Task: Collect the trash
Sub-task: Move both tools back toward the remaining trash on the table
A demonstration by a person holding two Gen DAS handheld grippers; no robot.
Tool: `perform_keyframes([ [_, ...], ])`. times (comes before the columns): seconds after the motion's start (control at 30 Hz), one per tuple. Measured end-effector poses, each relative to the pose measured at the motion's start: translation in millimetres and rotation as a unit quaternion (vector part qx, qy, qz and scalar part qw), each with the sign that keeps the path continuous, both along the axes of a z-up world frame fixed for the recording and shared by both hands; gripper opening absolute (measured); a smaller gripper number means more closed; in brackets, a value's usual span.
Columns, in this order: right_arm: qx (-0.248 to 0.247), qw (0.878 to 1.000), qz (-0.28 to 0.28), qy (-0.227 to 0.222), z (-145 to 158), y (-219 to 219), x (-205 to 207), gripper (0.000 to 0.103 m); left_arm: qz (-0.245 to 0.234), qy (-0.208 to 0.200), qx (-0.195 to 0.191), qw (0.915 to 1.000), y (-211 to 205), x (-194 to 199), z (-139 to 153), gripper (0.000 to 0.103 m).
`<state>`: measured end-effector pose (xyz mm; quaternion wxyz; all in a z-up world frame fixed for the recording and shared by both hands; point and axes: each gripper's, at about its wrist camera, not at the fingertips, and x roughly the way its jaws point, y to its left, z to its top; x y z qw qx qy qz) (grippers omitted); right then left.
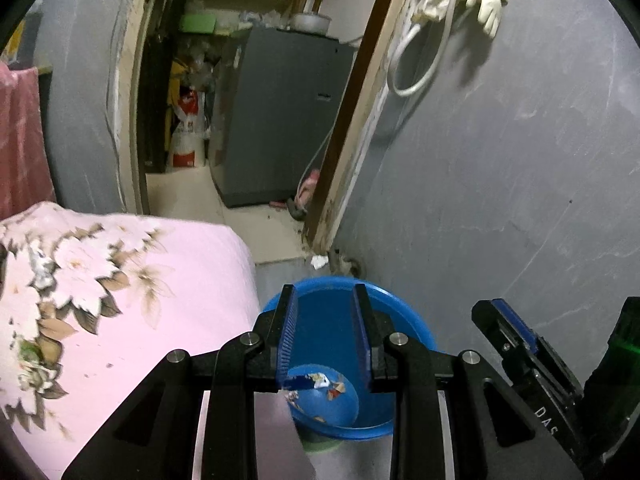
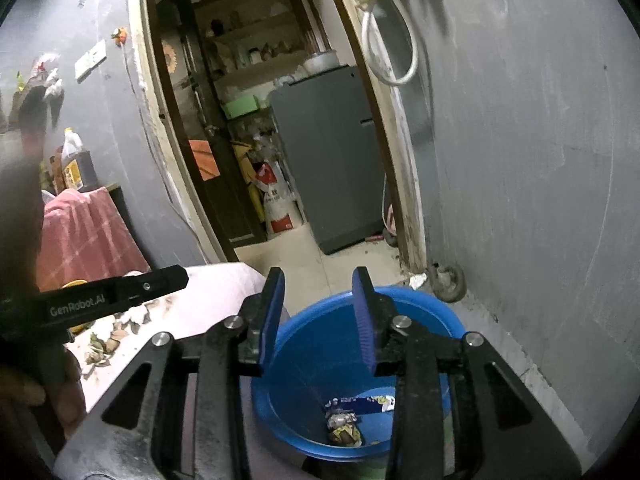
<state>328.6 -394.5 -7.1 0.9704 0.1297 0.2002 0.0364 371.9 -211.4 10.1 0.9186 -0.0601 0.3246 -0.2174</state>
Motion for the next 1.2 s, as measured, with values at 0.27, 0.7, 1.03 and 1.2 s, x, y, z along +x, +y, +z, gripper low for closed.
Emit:
perform_keyframes([
  [0.27, -0.017, 0.999, 0.005, -0.041, 36.2, 25.4, -20.5, 0.052, 0.021, -0.054, -0.022, 0.9981, 40.1, -25.5, 34.7, 0.033],
  [0.7, -0.030, 0.995, 0.014, -0.099, 76.5, 74.0, -49.8, 0.085, 0.060, -0.135, -0.018, 0.9889, 103.8, -73.0, 69.3, 0.059],
  [1.03, -0.040, 0.988, 0.027, -0.145, 95.5, 113.7, -71.9, 0.103, 0.110, -0.189, -0.026, 0.9754, 159.1, -110.7, 79.5, 0.097],
  [1.2, -0.053, 0.985, 0.040, -0.162, 101.1, 137.1, -79.7, 0.103, 0.140, -0.205, -0.019, 0.9685, 187.1, -126.0, 81.6, 0.098],
])
